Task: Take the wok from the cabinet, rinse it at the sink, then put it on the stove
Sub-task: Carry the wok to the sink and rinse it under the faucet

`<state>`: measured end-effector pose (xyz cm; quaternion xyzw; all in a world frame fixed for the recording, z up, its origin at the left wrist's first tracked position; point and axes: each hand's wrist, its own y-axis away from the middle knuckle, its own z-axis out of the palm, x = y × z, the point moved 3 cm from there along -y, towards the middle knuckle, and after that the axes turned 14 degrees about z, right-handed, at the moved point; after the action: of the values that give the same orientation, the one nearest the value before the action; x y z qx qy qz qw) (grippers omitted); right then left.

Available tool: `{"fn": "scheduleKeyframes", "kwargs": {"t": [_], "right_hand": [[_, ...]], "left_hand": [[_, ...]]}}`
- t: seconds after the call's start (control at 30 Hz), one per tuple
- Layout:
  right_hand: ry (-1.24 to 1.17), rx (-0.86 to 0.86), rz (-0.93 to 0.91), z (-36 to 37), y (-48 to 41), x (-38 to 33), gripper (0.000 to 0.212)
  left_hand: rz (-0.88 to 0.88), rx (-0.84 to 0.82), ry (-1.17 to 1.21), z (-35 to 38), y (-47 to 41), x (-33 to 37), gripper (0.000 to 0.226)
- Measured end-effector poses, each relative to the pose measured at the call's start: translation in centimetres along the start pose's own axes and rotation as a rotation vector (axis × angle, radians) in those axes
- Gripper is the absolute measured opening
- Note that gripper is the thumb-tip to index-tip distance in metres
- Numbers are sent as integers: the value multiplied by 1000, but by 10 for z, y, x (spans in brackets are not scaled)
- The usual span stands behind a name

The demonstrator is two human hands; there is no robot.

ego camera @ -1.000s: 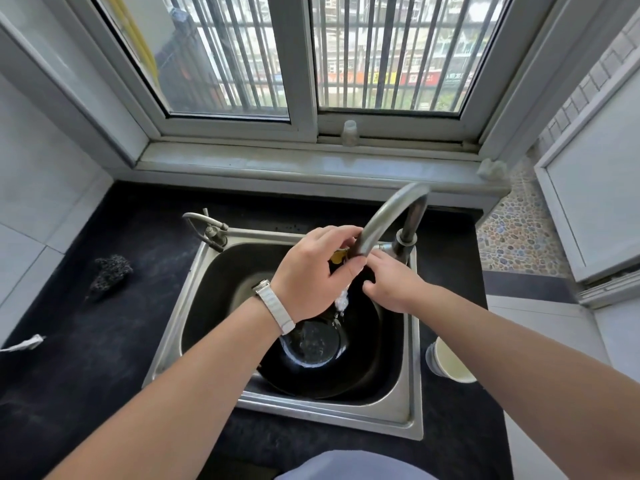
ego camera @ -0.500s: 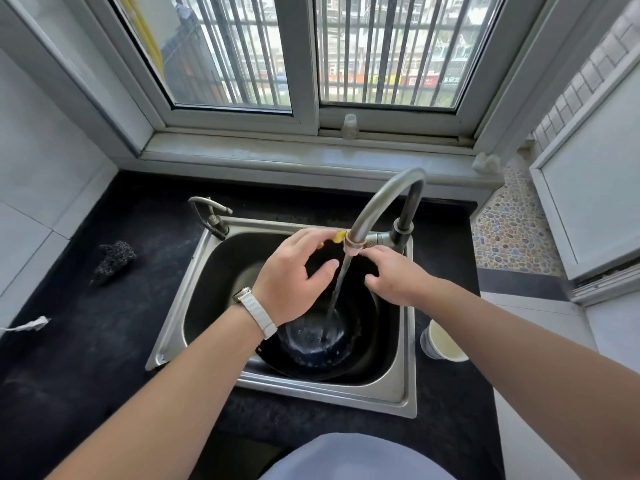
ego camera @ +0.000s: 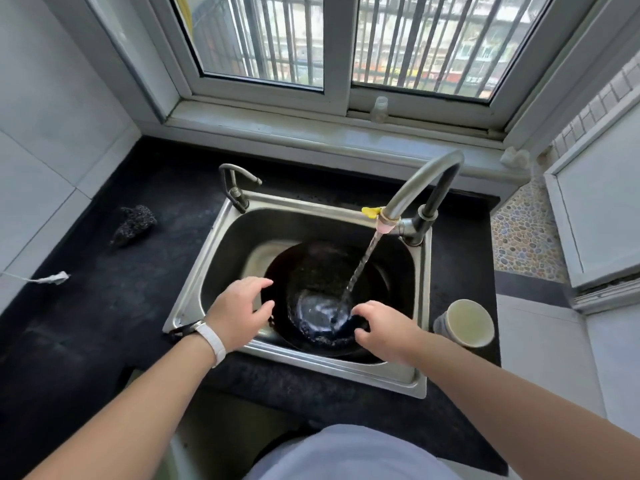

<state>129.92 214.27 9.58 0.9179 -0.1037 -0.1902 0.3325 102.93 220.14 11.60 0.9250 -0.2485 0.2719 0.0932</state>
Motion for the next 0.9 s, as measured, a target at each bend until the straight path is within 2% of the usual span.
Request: {"fn": "scheduleKeyframes", "kwargs": {"t": [0.13,0.23,0.47,0.77,0.9], "right_hand": [[37,-50,-47,30,-2,-26,51],[37,-57,-104,46,-5,-52,48],[7,-52,-218,73,-18,-117,51],[-52,52,-312,103,-49,-192,47],[-24,35,-314,110,-60,-210,52]], "left_hand": [[-255,-31,-60,-3,27,-55,40],[-351,-57,-144,-9,46,-83,39],[-344,-223,-365,-11,76,-117,34],[-362,-346,-329,-8,67,-124,45],[-331,-327,-280,-5,71,-118,46]]}}
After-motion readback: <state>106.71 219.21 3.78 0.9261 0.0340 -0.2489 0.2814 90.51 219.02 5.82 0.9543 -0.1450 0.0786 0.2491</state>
